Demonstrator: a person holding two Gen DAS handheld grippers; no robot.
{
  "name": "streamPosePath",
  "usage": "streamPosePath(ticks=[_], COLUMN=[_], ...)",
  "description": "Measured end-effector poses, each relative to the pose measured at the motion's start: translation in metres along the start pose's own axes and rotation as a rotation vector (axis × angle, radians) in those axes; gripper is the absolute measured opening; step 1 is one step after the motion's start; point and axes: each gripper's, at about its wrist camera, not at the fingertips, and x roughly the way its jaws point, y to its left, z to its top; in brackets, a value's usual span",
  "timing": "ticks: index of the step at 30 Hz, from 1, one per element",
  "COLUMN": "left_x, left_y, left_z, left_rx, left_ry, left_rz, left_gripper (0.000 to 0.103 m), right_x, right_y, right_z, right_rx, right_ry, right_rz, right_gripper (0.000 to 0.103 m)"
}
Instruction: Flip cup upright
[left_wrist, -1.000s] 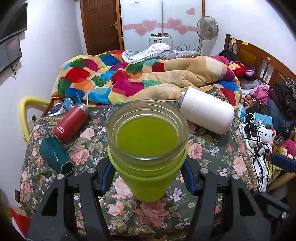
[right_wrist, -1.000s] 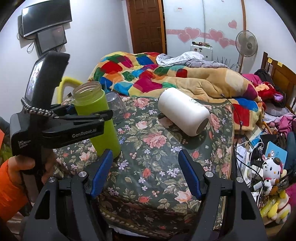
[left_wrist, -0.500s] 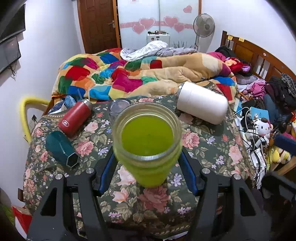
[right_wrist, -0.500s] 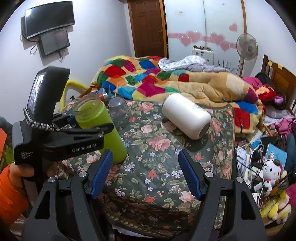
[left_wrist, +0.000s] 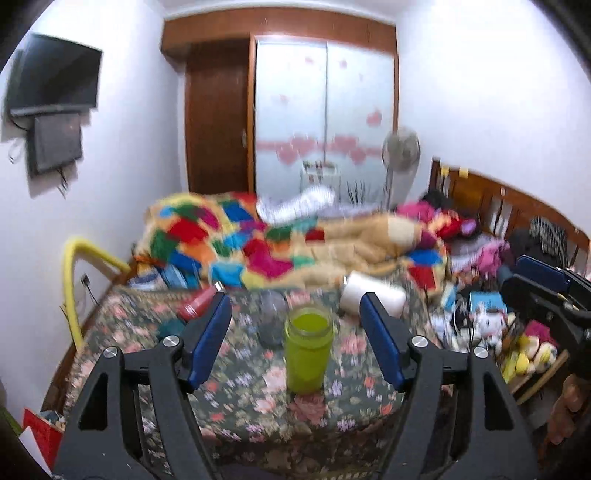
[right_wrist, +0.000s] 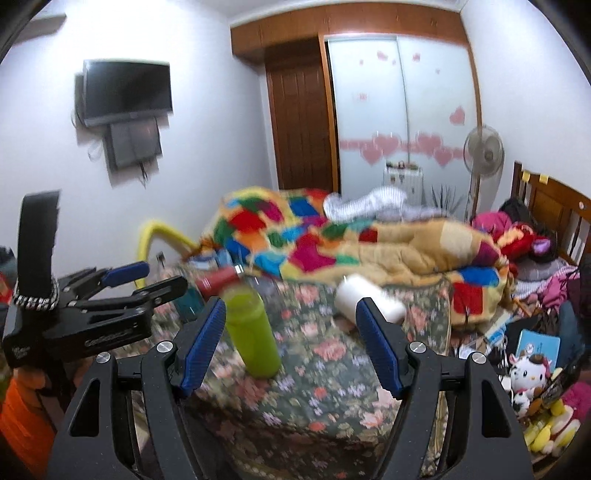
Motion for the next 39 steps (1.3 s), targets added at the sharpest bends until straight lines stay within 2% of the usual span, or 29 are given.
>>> streamPosePath(ticks=[4, 7, 11, 15, 17, 19, 21, 39], left_x=[-0.045, -0.069, -0.091, -0.105, -0.109, -0.11, -0.108, -0.107], left_y=[-0.003, -0.007, -0.012, -0.014, -0.015, -0.014, -0.012, -0.009], left_z=[0.006, 0.005, 0.0, -0.007, -0.011, -0.014, -0.016, -0.022], left_rx=[0.0, -0.003, -0.004, -0.017, -0.018, -0.022, -0.035, -0.053], left_ry=[-0.122, -0.185, -0.249, -0.285, -0.296, -0.294, -0.287, -0.266], left_rz=[0.015, 0.02, 0.043, 0.063, 0.082, 0.093, 0.092, 0.104], left_gripper=[0.074, 0.084, 0.092, 0.101, 0.102, 0.102, 0.102, 0.102], right_x=[-0.032, -0.052, -0.066, -0.068, -0.071, -0.072, -0.075, -0.074], right_y=[0.009, 0.018, 0.029, 0.036, 0.037, 0.038, 0.039, 0.038], right_z=[0.012, 0.017, 0.016, 0.011, 0.008, 0.006, 0.003, -0.005], right_rx=[0.016, 0.015, 0.003, -0.007, -0.012, -0.017, -0.011, -0.014], right_ry=[-0.117, -0.193, -0.248, -0.266, -0.272, -0.27, -0.273, -0.233], right_rz=[0.029, 0.037, 0.03, 0.02, 0.007, -0.007, -0.016, -0.019], right_gripper=[0.071, 0.074, 0.076, 0.083, 0.088, 0.099, 0.103, 0.103])
